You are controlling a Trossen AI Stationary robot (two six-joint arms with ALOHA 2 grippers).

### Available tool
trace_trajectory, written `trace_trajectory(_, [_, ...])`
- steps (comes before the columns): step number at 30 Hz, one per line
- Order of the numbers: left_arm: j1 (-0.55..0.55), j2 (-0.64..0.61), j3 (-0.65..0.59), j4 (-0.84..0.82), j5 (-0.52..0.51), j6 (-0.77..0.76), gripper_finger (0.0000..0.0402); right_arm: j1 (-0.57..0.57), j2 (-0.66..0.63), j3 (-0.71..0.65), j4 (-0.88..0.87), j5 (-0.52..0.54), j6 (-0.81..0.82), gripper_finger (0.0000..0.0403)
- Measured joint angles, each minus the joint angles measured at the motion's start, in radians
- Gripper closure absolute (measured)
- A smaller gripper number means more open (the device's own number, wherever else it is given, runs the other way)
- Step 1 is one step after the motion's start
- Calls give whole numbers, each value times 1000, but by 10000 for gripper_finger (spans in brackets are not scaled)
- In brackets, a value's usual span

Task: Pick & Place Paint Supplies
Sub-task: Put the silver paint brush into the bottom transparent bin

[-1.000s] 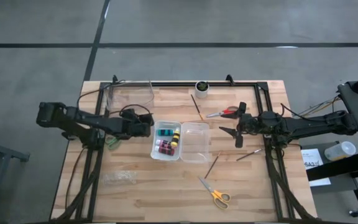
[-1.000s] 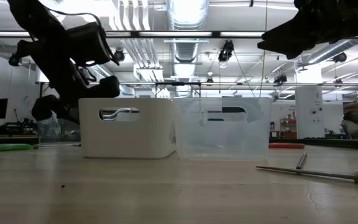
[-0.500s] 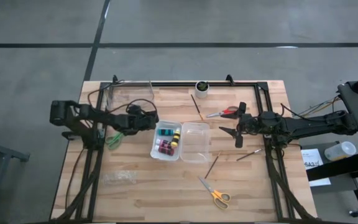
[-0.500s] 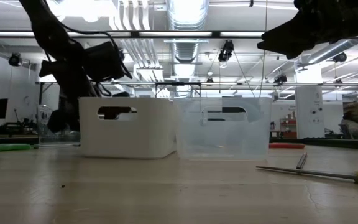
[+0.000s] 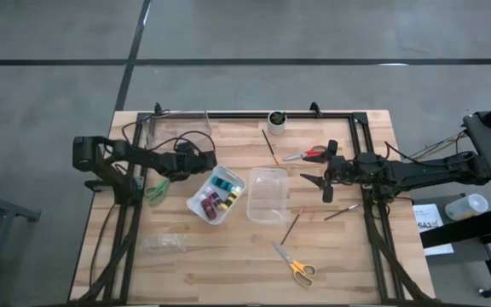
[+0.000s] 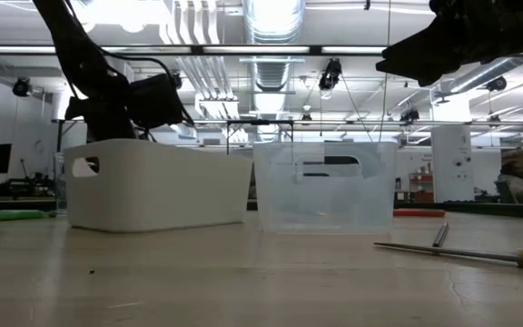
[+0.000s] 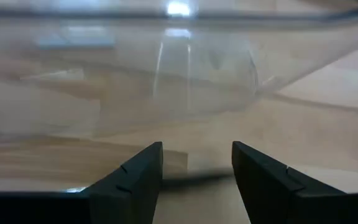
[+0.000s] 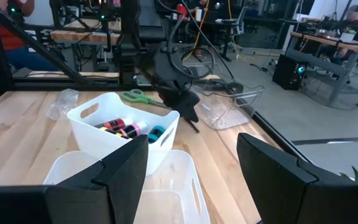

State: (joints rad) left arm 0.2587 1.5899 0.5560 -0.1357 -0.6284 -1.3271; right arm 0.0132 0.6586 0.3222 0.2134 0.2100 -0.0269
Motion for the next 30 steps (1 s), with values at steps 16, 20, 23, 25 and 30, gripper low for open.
trace_trajectory(16, [-1, -7, 1, 19, 71, 0, 206, 0, 0, 0, 0, 0, 0, 159])
trace_trajectory(20, [-1, -28, 2, 20, 137, 25, 206, 0, 0, 0, 0, 0, 0, 159])
trace_trajectory(23, [-3, -54, 2, 13, 215, 46, 206, 0, 0, 0, 0, 0, 0, 159])
trace_trajectory(25, [-6, -74, 2, 0, 269, 48, 206, 0, 0, 0, 0, 0, 0, 159])
trace_trajectory(30, [-26, -102, 2, -19, 362, 47, 206, 0, 0, 0, 0, 0, 0, 159])
